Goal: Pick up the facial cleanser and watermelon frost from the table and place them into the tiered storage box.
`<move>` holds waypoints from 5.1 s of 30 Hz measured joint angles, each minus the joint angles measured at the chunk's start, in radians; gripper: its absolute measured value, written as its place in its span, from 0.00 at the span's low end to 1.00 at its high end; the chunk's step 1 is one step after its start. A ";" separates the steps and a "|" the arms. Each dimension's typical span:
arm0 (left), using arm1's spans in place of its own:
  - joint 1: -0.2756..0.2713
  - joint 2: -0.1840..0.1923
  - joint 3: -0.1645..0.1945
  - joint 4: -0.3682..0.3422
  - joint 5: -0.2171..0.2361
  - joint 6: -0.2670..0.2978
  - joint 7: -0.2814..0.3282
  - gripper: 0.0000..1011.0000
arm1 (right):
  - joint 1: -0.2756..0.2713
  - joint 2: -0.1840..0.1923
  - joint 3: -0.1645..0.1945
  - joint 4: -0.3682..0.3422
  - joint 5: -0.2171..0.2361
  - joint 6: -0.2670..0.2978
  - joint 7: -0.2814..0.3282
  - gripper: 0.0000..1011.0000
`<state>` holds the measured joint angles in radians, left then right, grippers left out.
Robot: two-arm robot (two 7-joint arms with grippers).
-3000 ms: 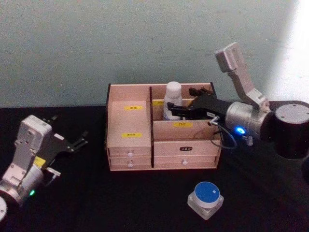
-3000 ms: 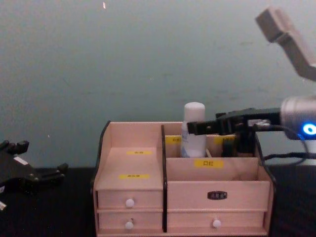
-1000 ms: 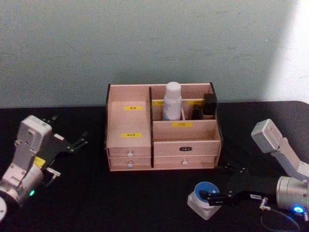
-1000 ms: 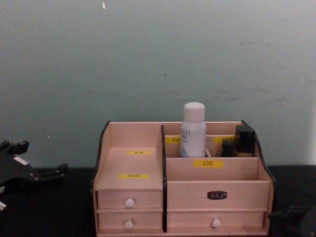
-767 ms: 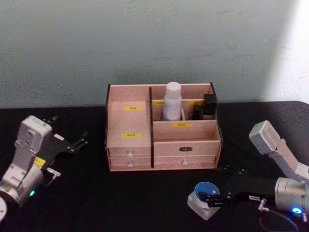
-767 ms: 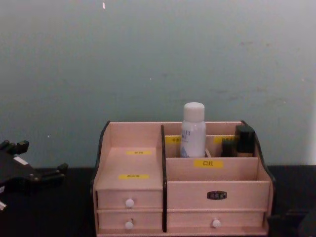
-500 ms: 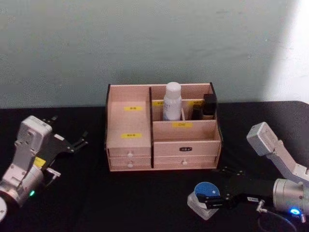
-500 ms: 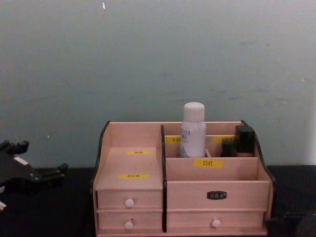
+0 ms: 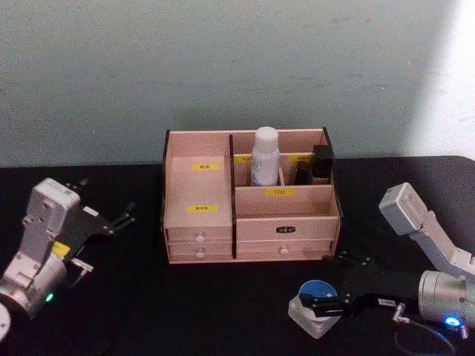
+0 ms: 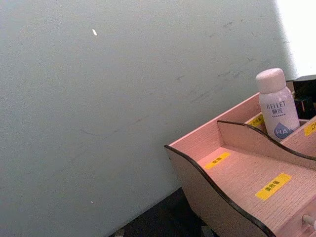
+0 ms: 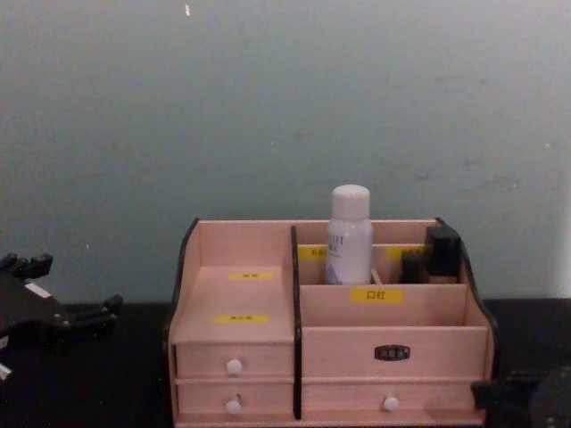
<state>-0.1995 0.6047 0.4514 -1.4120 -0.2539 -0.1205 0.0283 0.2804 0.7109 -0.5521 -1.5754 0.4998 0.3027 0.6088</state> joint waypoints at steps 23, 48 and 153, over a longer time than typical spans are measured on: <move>0.000 0.000 0.000 0.000 0.000 0.000 0.000 0.99 | 0.002 -0.007 -0.015 0.015 -0.001 0.012 -0.008 0.99; 0.000 0.000 0.000 0.000 0.000 0.000 0.000 0.99 | 0.005 -0.011 -0.027 0.031 -0.009 0.019 -0.002 0.99; 0.000 0.000 0.000 0.000 0.000 0.000 0.000 0.99 | 0.456 -0.428 -0.126 0.405 -0.054 -0.041 -0.042 0.72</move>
<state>-0.1996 0.6047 0.4514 -1.4120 -0.2539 -0.1205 0.0283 0.7369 0.2825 -0.6784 -1.1700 0.4455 0.2617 0.5663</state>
